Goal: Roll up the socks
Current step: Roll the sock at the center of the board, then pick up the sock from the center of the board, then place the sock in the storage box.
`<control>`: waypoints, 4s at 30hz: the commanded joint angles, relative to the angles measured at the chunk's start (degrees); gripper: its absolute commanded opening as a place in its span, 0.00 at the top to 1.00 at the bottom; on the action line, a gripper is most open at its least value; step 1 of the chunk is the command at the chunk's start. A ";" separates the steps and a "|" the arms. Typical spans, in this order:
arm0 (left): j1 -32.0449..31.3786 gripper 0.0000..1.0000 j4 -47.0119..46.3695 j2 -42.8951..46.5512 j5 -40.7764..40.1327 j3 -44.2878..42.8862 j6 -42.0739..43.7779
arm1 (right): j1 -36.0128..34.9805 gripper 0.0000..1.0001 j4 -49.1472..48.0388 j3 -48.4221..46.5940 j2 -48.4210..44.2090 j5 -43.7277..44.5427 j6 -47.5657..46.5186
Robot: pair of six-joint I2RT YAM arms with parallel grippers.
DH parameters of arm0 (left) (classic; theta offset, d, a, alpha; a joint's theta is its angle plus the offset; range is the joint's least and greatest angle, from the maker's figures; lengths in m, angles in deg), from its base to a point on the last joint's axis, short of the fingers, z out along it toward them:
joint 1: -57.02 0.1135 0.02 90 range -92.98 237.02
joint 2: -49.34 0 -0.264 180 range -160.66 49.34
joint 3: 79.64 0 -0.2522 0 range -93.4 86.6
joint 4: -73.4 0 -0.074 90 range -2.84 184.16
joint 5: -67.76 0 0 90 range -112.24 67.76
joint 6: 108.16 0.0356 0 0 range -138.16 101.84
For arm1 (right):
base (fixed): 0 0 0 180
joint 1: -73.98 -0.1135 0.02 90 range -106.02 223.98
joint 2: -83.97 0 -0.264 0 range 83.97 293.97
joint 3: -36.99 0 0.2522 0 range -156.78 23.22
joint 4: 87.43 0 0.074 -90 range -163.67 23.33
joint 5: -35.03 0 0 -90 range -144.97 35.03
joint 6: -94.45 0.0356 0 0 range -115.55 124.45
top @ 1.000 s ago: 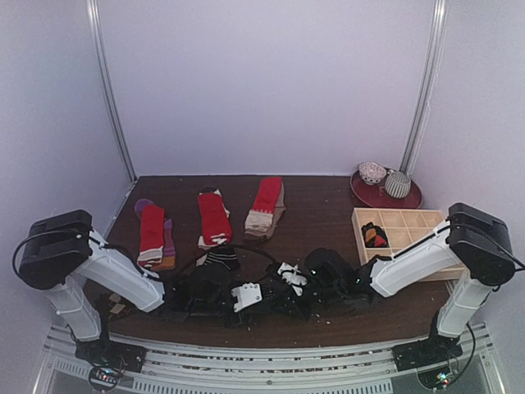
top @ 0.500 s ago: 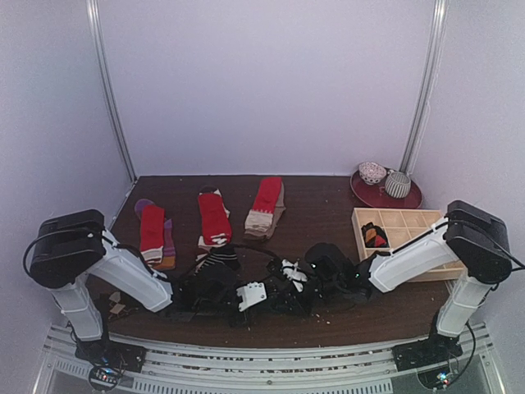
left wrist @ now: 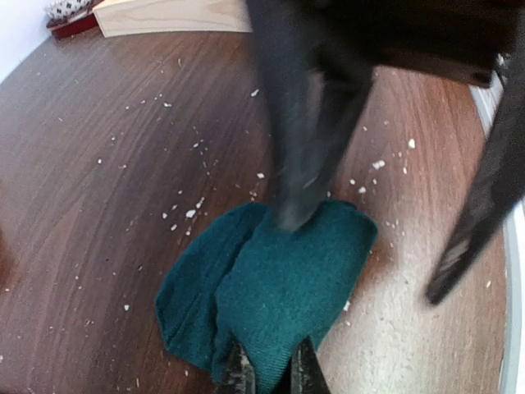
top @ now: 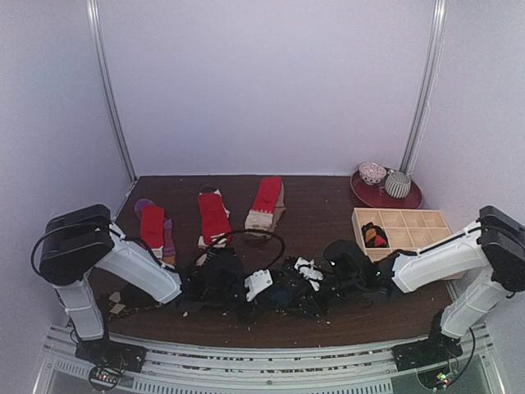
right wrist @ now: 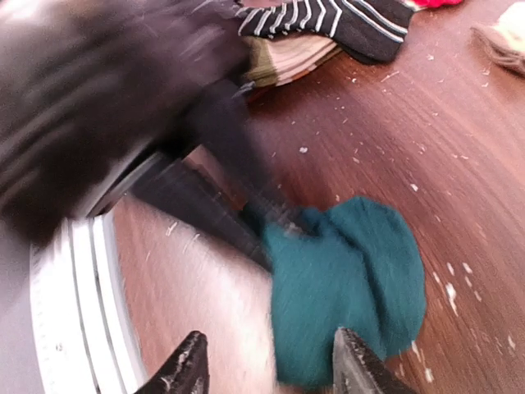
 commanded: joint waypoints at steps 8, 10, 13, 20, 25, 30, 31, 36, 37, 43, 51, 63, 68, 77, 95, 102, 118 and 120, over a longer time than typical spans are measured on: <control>4.28 1.00 33.84 -11.40 16.67 -9.16 -8.74 | 0.60 0.36 -3.43 6.10 -8.11 5.04 -9.49; 5.21 1.00 34.89 -12.07 19.27 -9.32 -9.56 | 1.28 0.34 -4.10 5.95 -7.54 5.62 -9.40; 6.51 1.00 36.81 -12.76 21.75 -9.48 -10.04 | 3.03 0.33 -5.41 6.33 -7.28 5.33 -8.71; 8.01 1.00 41.52 -14.60 24.17 -11.33 -8.86 | 8.32 0.29 -6.43 5.49 -5.87 -2.23 -4.66; 8.18 1.00 42.68 -15.00 23.04 -12.62 -8.32 | 8.64 0.27 -4.42 3.34 -1.33 -8.90 -3.42; 8.19 1.00 42.68 -15.44 22.59 -12.83 -8.11 | 9.07 0.26 -3.76 1.95 3.91 -10.64 -1.20; 8.19 1.00 42.68 -15.44 22.47 -12.77 -8.12 | 9.27 0.27 -3.79 1.96 4.24 -9.63 -0.67; 8.19 1.00 42.68 -15.43 22.10 -12.61 -7.66 | 11.18 0.25 -8.06 4.00 2.30 -5.50 3.30; 8.19 1.00 42.68 -15.50 22.06 -12.66 -7.59 | 11.42 0.24 -8.53 4.22 2.01 -5.24 3.79; 8.19 1.00 42.70 -15.70 21.67 -13.07 -7.27 | 12.52 0.20 -7.71 2.78 2.94 -5.75 5.87; 8.19 1.00 43.08 -15.70 20.96 -13.67 -7.02 | 13.11 0.13 -11.60 4.59 8.53 -14.20 10.50; 8.19 1.00 43.31 -16.58 19.98 -14.90 -6.92 | 12.80 0.37 -15.43 8.39 9.87 -17.04 13.67; 8.19 1.00 43.94 -17.30 19.29 -15.77 -6.41 | 12.61 0.41 -15.96 6.27 11.35 -17.55 14.31; 8.19 1.00 44.31 -17.49 17.72 -16.85 -6.03 | 12.47 0.70 -17.30 4.79 14.92 -18.20 15.82; 9.68 0.02 42.73 4.49 0.36 -19.40 -7.43 | 14.04 1.00 3.03 5.38 -12.57 5.28 18.41; 10.54 0.02 36.53 11.51 -1.47 -17.44 -8.79 | 22.81 1.00 24.36 2.76 -32.27 21.59 17.10; 13.90 0.02 19.18 13.83 8.52 -16.36 -11.81 | 44.20 1.00 25.59 6.19 -40.58 25.85 14.80; 14.30 0.02 18.31 13.82 8.77 -16.60 -12.10 | 48.26 1.00 21.85 6.85 -37.22 22.76 15.16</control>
